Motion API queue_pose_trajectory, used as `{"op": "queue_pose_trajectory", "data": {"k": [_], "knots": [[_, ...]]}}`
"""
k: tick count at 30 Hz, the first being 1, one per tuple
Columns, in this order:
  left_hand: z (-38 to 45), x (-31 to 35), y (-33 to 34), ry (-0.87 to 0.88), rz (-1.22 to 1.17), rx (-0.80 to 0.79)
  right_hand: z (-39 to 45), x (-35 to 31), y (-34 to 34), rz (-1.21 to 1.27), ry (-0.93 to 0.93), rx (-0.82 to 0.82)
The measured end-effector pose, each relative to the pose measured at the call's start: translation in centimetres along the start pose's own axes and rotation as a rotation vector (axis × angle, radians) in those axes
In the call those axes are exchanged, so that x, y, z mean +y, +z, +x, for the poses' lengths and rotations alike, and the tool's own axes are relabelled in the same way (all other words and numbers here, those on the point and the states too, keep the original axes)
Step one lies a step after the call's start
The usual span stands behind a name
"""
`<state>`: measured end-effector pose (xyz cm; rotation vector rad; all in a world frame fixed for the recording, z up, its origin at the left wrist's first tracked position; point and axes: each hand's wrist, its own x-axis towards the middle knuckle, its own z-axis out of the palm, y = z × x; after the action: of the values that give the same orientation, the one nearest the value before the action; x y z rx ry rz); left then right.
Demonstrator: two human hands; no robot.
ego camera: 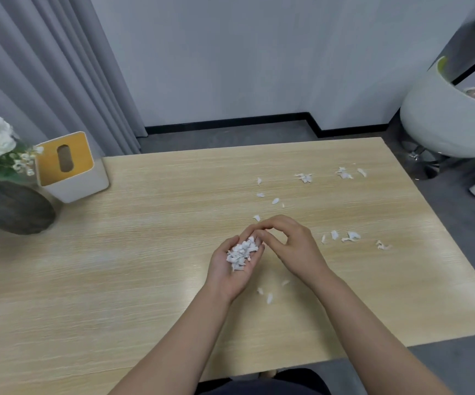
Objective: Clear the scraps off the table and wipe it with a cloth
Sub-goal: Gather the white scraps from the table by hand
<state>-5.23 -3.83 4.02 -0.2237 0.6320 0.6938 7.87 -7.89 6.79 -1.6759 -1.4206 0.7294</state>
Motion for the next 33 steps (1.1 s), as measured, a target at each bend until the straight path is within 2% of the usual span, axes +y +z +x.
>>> {"op": "queue_pose_trajectory", "data": {"k": [10, 22, 28, 33], "knots": [[5.2, -2.8, 3.1, 0.109, 0.018, -0.004, 4.2, 6.2, -6.4, -0.003, 0.009, -0.030], [8.1, -1.0, 3.7, 0.213, -0.052, 0.006, 12.4, 11.5, -6.5, -0.097, 0.129, -0.081], [8.8, 0.6, 2.8, 0.239, -0.073, 0.027, 17.7, 13.6, -2.9, -0.291, 0.208, -0.249], [8.9, 1.6, 1.8, 0.212, -0.121, 0.029, 20.2, 14.6, 0.5, -0.459, 0.171, -0.413]]}}
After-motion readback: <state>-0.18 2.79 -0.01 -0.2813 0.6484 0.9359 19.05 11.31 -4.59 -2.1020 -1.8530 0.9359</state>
